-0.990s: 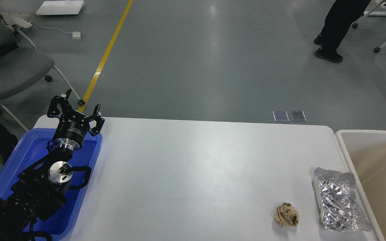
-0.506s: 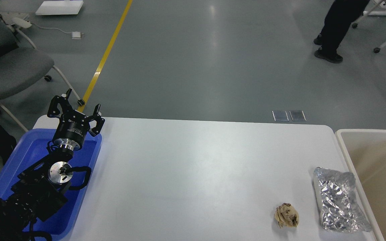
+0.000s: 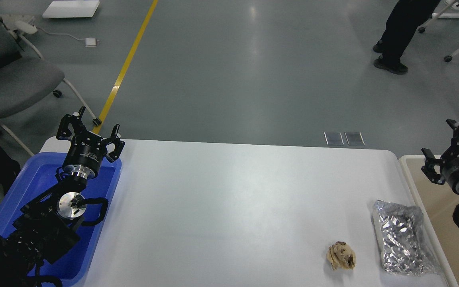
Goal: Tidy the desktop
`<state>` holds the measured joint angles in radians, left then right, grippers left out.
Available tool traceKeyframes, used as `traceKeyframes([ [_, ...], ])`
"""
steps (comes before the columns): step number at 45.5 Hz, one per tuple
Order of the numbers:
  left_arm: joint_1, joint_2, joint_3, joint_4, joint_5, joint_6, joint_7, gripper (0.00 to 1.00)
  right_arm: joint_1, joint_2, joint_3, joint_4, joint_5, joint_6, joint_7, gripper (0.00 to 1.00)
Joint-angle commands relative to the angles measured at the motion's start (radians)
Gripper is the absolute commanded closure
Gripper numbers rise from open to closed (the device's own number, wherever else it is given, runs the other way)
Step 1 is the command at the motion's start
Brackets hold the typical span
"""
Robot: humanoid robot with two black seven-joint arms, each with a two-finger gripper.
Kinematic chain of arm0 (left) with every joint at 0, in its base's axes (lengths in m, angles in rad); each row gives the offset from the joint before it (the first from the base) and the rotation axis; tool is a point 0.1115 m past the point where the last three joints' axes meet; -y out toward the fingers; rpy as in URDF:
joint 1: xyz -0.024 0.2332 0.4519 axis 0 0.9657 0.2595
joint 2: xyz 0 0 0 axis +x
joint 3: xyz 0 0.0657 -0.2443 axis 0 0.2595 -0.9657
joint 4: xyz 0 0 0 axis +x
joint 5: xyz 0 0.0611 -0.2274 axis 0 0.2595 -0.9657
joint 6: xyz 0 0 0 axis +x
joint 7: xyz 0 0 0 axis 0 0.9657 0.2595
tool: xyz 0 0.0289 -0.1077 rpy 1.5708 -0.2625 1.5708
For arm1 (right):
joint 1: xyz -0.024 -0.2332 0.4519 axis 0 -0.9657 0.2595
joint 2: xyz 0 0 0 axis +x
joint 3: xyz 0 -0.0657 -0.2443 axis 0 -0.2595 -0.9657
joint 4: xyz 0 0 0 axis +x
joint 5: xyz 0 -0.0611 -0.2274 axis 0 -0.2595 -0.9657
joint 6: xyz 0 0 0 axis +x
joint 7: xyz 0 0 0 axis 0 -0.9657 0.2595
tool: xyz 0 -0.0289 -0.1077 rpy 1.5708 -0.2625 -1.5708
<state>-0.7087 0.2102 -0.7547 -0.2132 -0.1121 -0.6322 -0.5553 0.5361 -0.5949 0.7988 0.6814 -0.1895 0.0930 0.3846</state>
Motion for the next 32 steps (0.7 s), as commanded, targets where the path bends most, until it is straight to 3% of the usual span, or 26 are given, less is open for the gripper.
traceKeyframes([
  [1, 0.0, 0.0, 0.0, 0.0, 0.0, 0.0, 0.0, 0.0, -0.022, 0.125, 0.05, 0.098, -0.013, 0.004, 0.155, 0.0],
  [10, 0.0, 0.0, 0.0, 0.0, 0.0, 0.0, 0.0, 0.0, -0.022, 0.259, 0.066, 0.096, -0.09, 0.004, 0.175, 0.0],
  [16, 0.0, 0.0, 0.0, 0.0, 0.0, -0.001, 0.0, 0.0, -0.011, 0.287, 0.046, 0.093, -0.103, 0.036, 0.295, 0.0],
  [19, 0.0, 0.0, 0.0, 0.0, 0.0, -0.001, 0.0, 0.0, -0.008, 0.299, 0.033, 0.084, -0.107, 0.036, 0.324, 0.0],
  [32, 0.0, 0.0, 0.0, 0.0, 0.0, -0.003, 0.0, 0.0, -0.019, 0.323, -0.033, 0.018, -0.107, 0.03, 0.327, 0.0],
])
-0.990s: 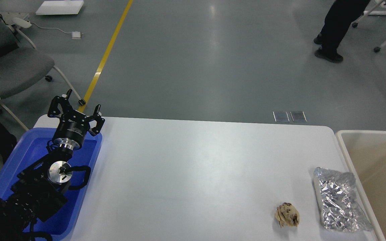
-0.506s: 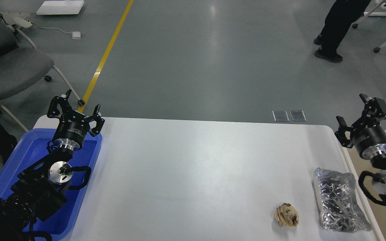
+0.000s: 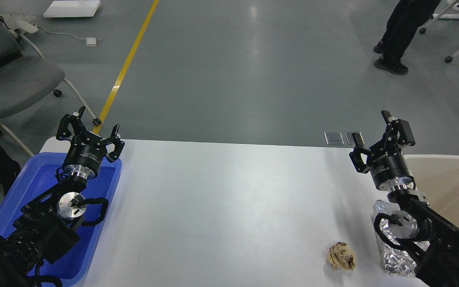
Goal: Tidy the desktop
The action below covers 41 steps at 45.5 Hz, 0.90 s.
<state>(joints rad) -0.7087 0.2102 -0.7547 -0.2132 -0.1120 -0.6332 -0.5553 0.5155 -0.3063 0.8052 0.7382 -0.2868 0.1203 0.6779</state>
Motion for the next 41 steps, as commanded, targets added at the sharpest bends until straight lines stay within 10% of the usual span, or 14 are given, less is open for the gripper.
traceKeyframes([
  [1, 0.0, 0.0, 0.0, 0.0, 0.0, -0.002, 0.0, 0.0, 0.001, 0.033, -0.037, -0.04, -0.006, 0.002, 0.034, 0.0],
  [41, 0.0, 0.0, 0.002, 0.0, 0.0, -0.005, 0.0, 0.0, 0.017, 0.067, -0.077, -0.059, 0.17, 0.015, 0.015, 0.0],
])
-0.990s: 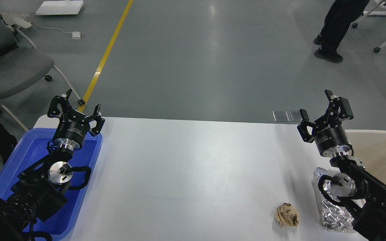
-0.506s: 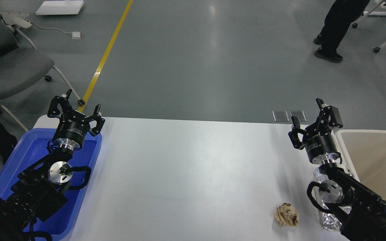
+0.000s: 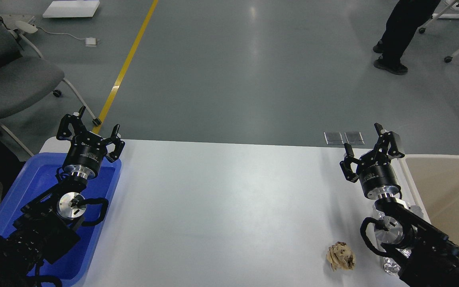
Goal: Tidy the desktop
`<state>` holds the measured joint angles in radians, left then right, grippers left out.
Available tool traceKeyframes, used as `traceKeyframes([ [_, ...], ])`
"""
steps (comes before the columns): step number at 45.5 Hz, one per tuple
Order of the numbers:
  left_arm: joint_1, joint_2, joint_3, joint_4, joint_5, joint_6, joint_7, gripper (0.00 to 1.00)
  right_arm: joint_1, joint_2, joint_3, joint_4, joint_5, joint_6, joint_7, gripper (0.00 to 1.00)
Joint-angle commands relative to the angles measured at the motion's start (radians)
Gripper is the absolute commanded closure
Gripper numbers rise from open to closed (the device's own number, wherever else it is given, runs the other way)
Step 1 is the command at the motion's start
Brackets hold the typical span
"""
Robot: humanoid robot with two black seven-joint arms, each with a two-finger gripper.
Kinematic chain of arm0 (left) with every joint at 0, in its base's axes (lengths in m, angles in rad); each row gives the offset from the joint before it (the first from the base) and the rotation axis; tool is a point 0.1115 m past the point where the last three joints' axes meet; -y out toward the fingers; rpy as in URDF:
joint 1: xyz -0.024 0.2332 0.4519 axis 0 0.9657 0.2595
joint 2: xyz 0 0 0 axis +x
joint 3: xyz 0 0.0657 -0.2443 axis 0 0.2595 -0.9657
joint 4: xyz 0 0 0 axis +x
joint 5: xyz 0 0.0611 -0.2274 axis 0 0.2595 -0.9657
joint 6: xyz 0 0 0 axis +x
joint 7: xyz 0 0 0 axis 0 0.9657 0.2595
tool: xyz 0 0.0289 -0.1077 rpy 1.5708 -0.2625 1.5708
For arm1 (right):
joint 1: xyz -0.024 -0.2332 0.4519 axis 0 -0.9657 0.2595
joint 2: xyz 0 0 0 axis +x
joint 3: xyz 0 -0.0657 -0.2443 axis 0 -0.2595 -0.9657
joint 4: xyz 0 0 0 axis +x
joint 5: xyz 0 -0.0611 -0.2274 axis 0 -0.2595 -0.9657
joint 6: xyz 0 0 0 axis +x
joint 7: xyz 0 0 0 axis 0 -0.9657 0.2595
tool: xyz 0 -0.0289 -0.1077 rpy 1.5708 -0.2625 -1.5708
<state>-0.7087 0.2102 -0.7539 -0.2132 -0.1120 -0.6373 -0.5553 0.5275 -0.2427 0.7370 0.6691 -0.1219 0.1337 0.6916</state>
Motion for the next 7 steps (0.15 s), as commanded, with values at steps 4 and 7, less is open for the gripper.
traceKeyframes([
  [4, 0.0, 0.0, 0.001, 0.0, 0.0, -0.001, 0.0, 0.0, 0.012, 0.003, -0.01, -0.003, 0.005, 0.0, 0.0, 0.0],
  [7, 0.0, 0.0, 0.001, 0.0, 0.0, -0.001, 0.0, 0.0, 0.011, 0.003, -0.01, -0.005, 0.005, 0.0, 0.0, 0.0],
])
